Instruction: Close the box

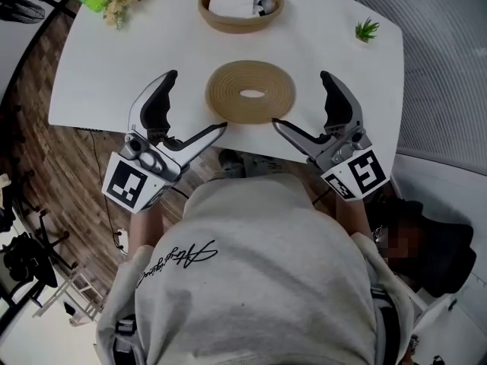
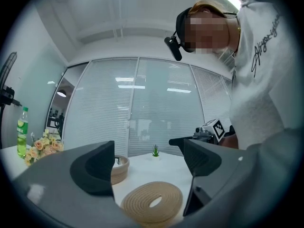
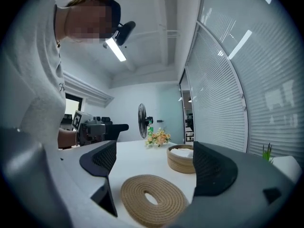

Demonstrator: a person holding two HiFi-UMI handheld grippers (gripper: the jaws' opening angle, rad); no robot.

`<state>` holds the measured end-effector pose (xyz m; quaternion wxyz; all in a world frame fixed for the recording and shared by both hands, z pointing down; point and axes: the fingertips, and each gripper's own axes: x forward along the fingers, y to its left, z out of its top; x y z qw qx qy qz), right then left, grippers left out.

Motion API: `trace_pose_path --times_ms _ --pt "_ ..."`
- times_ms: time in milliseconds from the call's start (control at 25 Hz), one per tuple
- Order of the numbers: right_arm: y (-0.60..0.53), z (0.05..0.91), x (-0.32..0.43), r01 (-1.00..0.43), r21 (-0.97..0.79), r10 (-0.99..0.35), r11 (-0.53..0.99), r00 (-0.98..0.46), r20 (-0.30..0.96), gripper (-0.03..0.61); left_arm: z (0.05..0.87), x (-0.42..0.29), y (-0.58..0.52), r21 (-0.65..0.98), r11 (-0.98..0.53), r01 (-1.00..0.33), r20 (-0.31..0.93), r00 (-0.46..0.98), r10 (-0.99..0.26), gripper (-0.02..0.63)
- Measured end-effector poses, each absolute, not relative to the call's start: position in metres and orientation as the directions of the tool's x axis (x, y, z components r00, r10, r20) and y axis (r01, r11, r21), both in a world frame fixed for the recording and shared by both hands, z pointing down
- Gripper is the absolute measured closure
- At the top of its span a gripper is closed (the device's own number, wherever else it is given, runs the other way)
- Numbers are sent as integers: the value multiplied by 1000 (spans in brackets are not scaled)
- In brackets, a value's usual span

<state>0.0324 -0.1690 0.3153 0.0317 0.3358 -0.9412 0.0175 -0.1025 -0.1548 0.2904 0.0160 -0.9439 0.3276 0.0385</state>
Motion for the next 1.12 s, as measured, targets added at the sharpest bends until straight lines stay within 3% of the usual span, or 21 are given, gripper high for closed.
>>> trace_pose_path --times_ms 320,600,1120 --pt "-171 386 41 -511 -37 -487 859 -837 249 74 356 -80 -165 21 -817 -577 113 813 -571 172" --pt "-181 452 46 -473 -24 -422 881 -807 413 70 418 -89 -178 103 -818 -566 231 813 -534 163" --pt "-190 499 46 -381 14 -321 925 -759 567 52 486 -85 -184 64 -879 -473 505 775 -380 129"
